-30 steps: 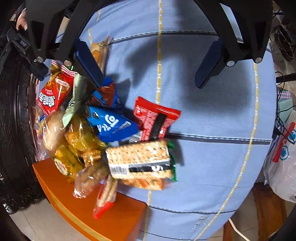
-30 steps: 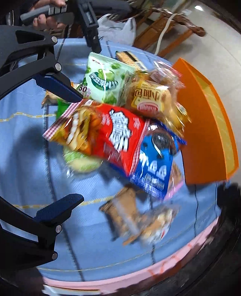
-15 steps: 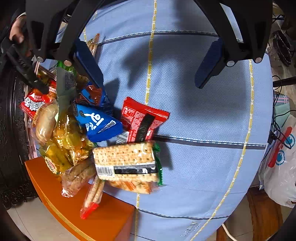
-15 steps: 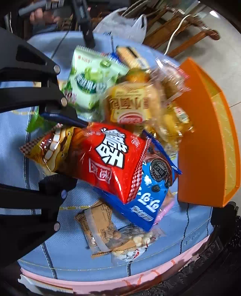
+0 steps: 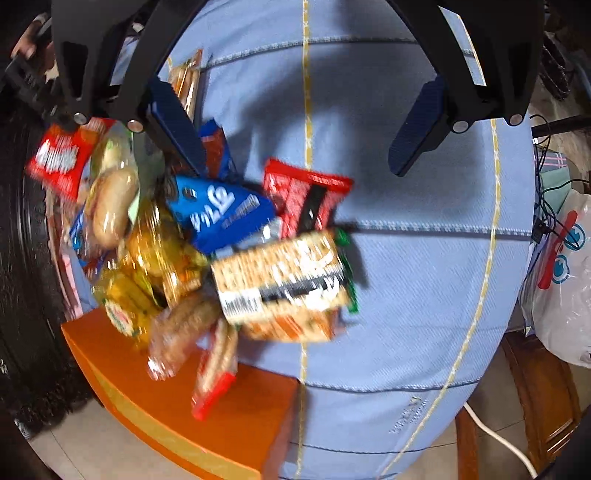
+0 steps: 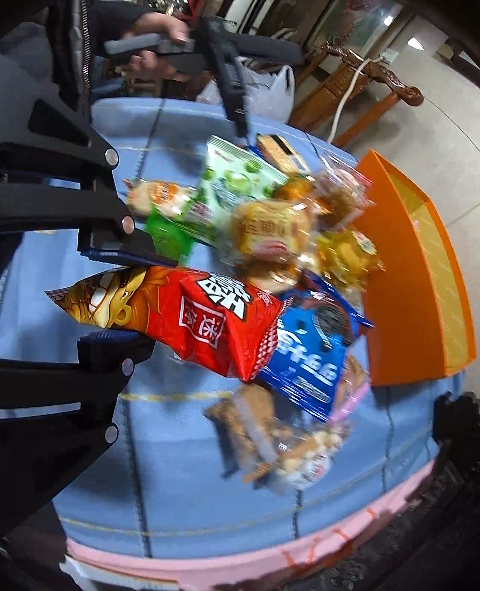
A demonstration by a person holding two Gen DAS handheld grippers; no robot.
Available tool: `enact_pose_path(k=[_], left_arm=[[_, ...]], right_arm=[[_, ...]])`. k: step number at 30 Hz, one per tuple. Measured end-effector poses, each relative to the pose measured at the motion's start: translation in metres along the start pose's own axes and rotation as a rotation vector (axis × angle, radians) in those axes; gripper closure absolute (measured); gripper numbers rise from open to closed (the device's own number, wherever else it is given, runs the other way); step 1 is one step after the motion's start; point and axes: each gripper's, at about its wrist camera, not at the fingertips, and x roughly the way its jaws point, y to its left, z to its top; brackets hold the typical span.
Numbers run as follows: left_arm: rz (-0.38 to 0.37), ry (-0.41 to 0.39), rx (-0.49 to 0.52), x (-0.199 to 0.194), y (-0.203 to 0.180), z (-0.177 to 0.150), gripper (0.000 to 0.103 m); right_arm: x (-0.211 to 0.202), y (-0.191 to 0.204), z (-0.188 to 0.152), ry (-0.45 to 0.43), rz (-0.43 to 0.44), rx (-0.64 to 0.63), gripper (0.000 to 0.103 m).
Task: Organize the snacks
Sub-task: 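Grasp the cracker pack with the left gripper while the right grasps the red chip bag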
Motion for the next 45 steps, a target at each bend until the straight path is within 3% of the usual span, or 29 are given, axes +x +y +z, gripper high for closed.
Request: enact_pose_path(k=[6, 9, 13, 16, 22, 25, 27, 28, 29, 33, 35, 38, 39, 42, 45], left_arm=[[0.021, -0.003, -0.069, 0.005, 0.019, 0.030, 0.006], [0.048, -0.025, -0.039, 0.009, 0.014, 0.043, 0.006], [0.179, -0.038, 0.195, 0.029, -0.019, 0.061, 0.005], [0.224, -0.046, 0.374, 0.036, -0.038, 0.058, 0.005], [0.290, -0.049, 0.549, 0.040, -0.065, 0.048, 0.006], [0.286, -0.049, 0.585, 0.043, -0.072, 0.047, 0.008], [0.271, -0.025, 0.590, 0.052, -0.074, 0.044, 0.040], [0.307, -0.040, 0.601, 0.055, -0.074, 0.047, 0.046], [0.342, -0.052, 0.620, 0.056, -0.075, 0.046, 0.052], [0.261, -0.047, 0.530, 0.048, -0.065, 0.052, 0.054], [0.212, -0.047, 0.473, 0.041, -0.053, 0.054, 0.055], [0.250, -0.051, 0.406, 0.041, -0.034, 0.055, 0.055], [0.221, -0.057, 0.350, 0.041, -0.024, 0.058, 0.055], [0.037, 0.000, 0.102, 0.044, 0.014, 0.069, 0.055], [-0.031, 0.012, 0.019, 0.048, 0.031, 0.073, 0.054]], right_arm=[[0.018, 0.002, -0.020, 0.051, 0.037, 0.001, 0.075], [0.026, 0.004, -0.026, 0.077, 0.050, 0.005, 0.075], [0.030, 0.005, -0.029, 0.092, 0.053, 0.016, 0.074], [0.031, 0.002, -0.030, 0.095, 0.054, 0.028, 0.072], [0.033, 0.000, -0.031, 0.107, 0.061, 0.042, 0.071], [0.036, 0.001, -0.029, 0.114, 0.056, 0.036, 0.070], [0.037, 0.002, -0.027, 0.118, 0.044, 0.036, 0.063], [0.037, 0.002, -0.026, 0.121, 0.029, 0.039, 0.044], [0.037, 0.002, -0.025, 0.121, 0.013, 0.040, 0.032], [0.034, 0.003, -0.023, 0.109, -0.003, 0.033, 0.028], [0.033, 0.000, -0.023, 0.105, -0.003, 0.040, 0.019], [0.034, -0.001, -0.022, 0.111, -0.009, 0.043, 0.018], [0.034, -0.001, -0.021, 0.116, -0.015, 0.041, 0.018], [0.041, 0.005, -0.022, 0.132, -0.048, 0.016, 0.018], [0.053, 0.015, -0.021, 0.142, -0.093, -0.018, 0.013]])
